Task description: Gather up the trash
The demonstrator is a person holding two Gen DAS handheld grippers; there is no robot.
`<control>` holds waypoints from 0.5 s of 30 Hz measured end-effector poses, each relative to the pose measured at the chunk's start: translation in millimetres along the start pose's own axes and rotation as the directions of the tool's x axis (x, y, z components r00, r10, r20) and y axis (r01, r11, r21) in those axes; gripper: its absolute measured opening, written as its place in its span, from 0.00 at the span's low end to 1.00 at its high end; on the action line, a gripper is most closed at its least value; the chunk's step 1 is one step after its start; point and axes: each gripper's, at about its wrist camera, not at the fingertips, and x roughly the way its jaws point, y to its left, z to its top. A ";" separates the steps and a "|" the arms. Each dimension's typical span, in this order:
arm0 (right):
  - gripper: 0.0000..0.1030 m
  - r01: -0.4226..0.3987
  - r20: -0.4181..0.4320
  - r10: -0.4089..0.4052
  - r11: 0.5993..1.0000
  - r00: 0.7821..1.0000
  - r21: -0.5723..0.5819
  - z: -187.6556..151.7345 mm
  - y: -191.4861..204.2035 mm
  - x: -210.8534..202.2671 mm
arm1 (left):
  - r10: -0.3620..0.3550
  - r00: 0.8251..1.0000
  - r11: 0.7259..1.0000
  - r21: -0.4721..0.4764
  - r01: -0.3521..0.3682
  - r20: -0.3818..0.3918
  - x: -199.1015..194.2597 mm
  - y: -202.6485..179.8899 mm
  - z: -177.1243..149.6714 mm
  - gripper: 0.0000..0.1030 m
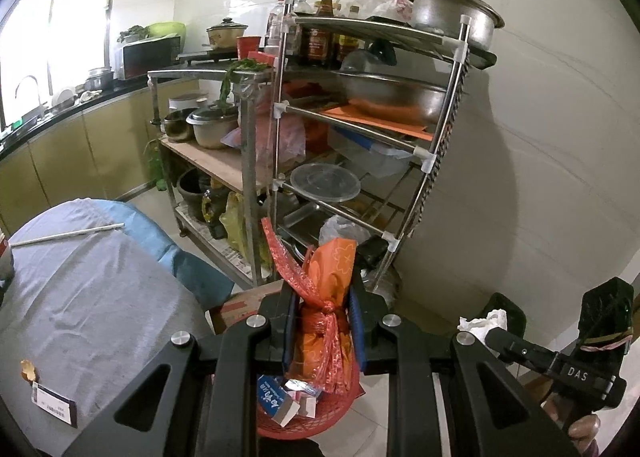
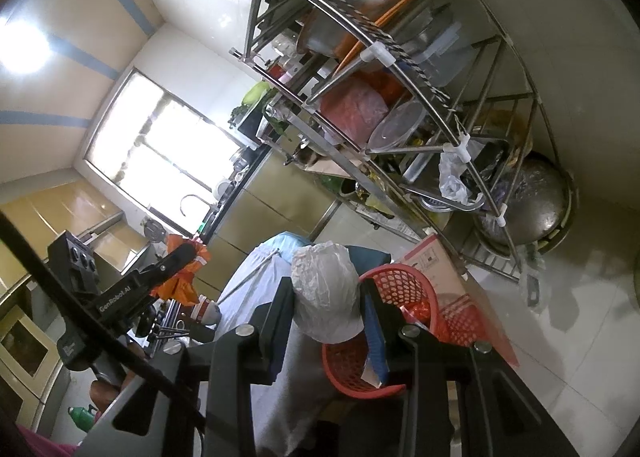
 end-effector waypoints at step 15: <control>0.35 0.003 -0.005 -0.002 1.000 1.000 0.008 -1.6 -1.1 3.7 | -0.007 1.000 1.000 -0.016 0.007 -0.011 1.9 4.2 -2.1 0.23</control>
